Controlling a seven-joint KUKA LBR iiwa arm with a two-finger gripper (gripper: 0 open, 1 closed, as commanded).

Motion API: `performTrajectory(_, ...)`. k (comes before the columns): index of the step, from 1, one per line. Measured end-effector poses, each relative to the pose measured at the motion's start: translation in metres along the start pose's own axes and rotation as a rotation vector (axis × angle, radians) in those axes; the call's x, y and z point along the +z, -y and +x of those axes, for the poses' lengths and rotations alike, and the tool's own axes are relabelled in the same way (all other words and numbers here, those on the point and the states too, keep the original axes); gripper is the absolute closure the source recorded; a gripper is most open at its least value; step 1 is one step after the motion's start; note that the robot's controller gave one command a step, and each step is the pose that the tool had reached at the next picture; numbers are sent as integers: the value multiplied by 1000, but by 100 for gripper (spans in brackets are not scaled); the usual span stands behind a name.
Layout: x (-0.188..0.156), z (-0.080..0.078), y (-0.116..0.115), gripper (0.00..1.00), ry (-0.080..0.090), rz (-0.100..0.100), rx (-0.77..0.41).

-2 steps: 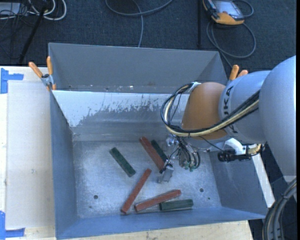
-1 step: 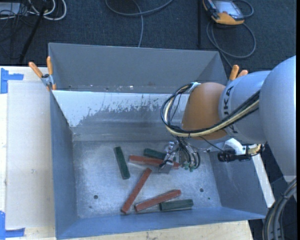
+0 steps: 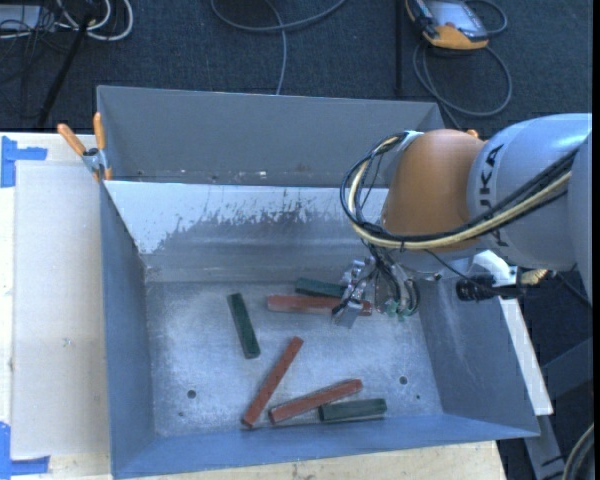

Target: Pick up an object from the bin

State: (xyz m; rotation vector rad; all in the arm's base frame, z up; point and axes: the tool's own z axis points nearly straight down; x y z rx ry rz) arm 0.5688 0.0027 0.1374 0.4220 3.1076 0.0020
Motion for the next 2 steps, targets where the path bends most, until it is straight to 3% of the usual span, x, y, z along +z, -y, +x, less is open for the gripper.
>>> performTrajectory(2, -26, -1, 0, 100, -4, 2, -9)
